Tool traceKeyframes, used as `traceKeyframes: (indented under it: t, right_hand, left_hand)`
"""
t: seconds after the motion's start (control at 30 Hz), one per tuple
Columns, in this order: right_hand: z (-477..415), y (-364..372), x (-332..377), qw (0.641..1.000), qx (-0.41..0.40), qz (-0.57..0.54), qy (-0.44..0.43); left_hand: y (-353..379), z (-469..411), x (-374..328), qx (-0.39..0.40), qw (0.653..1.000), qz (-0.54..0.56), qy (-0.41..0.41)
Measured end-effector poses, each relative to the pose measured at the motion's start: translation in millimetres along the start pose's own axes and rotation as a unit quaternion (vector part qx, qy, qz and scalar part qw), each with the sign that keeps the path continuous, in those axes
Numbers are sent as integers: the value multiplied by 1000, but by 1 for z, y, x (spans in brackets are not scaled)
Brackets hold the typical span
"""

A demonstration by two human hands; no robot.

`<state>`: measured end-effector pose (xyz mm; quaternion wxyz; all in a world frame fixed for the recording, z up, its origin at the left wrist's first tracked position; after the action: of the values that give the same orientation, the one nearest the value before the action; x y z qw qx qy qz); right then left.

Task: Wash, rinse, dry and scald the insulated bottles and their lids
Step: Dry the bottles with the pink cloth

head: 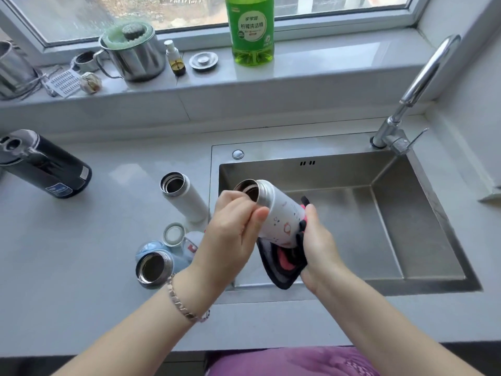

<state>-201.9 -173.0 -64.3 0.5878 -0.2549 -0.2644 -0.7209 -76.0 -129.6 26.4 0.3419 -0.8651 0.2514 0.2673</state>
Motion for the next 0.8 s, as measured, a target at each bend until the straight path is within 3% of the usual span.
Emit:
traceKeyframes:
  t: [0.13,0.23,0.37,0.53,0.63,0.8]
  right_hand:
    - [0,1,-5,991,-11,90,-102]
    - [2,11,-7,985,-7,113,-128]
    - [4,27,2,976,1,137,-171]
    - [11,53,-23,972,69,180,-131]
    - [17,70,-48,960,87,240,-112]
    - [23,79,-73,950,98,277,-102]
  left_hand:
    - [-12,5,-7,-4,998,-40,58]
    - [-30,-7,-8,-21,989,-104,99]
    - [-108,-19,8,-85,956,-239,147]
    - [-201,26,93,-94,928,-357,56]
    - [-213,76,153,-58,917,-395,-6]
    - [-207,144,209,-37,899,-434,-32]
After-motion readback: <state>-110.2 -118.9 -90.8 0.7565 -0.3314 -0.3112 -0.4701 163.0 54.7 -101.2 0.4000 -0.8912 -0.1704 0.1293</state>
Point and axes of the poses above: each hand's wrist, its own z-axis away from the middle knuckle, its own y-axis out of the palm, x = y × z, the point moved 7 cm from there along -z, towards the middle knuckle, and after that the axes turned 13 degrees about -x, right-handed, at the moved point
